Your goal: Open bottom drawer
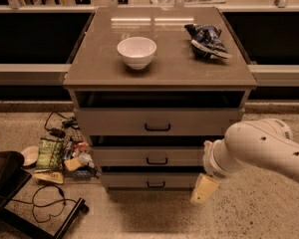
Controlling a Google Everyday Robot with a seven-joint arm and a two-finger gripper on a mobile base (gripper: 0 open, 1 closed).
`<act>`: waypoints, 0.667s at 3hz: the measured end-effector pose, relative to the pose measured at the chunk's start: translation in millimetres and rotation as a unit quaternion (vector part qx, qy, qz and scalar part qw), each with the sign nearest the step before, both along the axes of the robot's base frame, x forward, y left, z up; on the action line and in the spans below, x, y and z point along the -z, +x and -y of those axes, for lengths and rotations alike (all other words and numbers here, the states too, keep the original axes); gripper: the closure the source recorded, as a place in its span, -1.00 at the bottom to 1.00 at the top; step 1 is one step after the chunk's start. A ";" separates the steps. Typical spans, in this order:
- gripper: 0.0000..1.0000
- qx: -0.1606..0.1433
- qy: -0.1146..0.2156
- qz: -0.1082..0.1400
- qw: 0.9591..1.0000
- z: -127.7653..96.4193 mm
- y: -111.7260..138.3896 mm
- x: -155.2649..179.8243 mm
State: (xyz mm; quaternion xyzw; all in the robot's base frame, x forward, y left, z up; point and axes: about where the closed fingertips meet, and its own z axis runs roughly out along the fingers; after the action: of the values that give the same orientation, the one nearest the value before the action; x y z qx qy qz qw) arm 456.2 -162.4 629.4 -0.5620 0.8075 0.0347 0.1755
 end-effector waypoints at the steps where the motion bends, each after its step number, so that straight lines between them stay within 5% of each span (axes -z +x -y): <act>1: -1.00 -0.007 -0.004 -0.007 1.000 -14.5 7.8 33.7; 2: -1.00 -0.017 -0.006 -0.014 1.000 -31.7 26.8 101.9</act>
Offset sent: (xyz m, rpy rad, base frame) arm 0.0538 0.0534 -0.1935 -0.0086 0.0422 0.0588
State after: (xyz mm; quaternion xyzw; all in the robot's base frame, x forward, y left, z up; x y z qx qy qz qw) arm 483.0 -130.7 527.5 -0.5762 0.8004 0.0406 0.1603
